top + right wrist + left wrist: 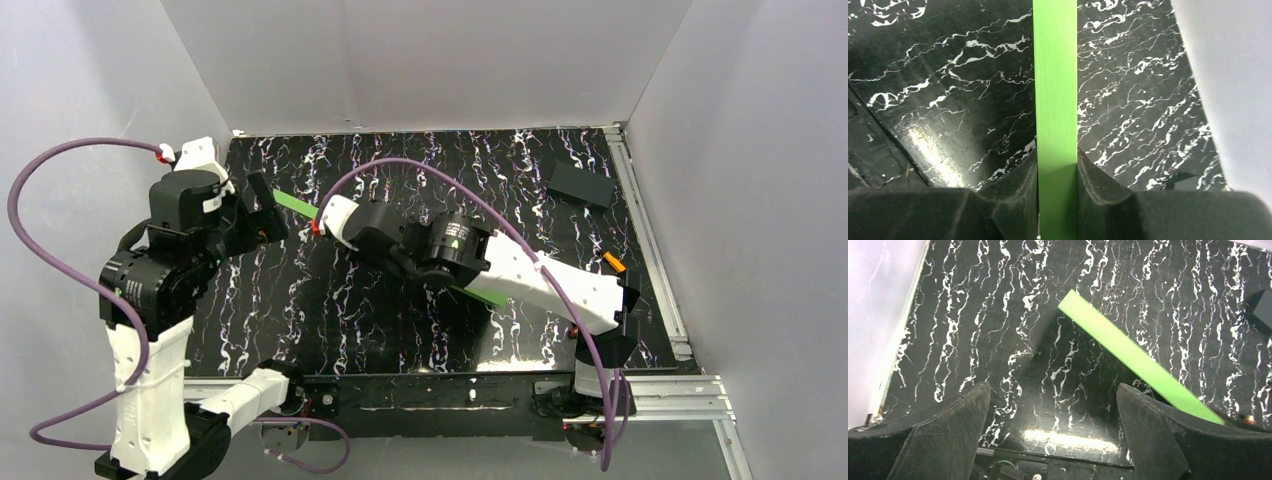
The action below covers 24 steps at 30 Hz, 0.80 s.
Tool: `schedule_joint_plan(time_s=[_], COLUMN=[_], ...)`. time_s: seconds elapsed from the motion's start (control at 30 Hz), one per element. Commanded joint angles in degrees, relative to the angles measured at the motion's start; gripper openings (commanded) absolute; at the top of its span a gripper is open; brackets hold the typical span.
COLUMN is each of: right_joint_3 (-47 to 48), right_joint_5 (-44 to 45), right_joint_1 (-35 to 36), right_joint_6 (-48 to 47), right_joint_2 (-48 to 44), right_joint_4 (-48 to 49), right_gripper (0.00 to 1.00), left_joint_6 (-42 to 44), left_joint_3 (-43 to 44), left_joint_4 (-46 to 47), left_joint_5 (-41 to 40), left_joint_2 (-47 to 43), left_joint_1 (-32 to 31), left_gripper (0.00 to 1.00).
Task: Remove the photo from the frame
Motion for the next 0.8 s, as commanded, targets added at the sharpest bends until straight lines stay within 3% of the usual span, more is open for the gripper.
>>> schedule_joint_plan(time_s=[0.0, 0.2, 0.6, 0.77], right_joint_3=[3.48, 0.89, 3.97, 3.41], right_joint_5=[-7.33, -17.78, -14.39, -9.66], right_joint_1=[-5.36, -11.42, -12.01, -11.37], right_joint_6=[2.74, 4.44, 3.68, 4.25], right_joint_2=[0.06, -1.11, 4.41, 4.81], right_joint_4=[1.61, 4.27, -1.66, -3.63], right_gripper=[0.01, 0.01, 0.01, 0.26], left_joint_6=[3.17, 4.39, 4.72, 4.64], left_joint_3=[2.07, 1.22, -1.90, -2.55], left_joint_4=[-4.83, -4.91, -4.17, -3.74], left_joint_5=[-4.92, -7.26, -8.22, -8.49], left_joint_2=[-0.91, -1.66, -2.62, -2.77], left_joint_1=[-1.56, -3.05, -4.40, -4.60], left_gripper=[0.98, 0.98, 0.98, 0.98])
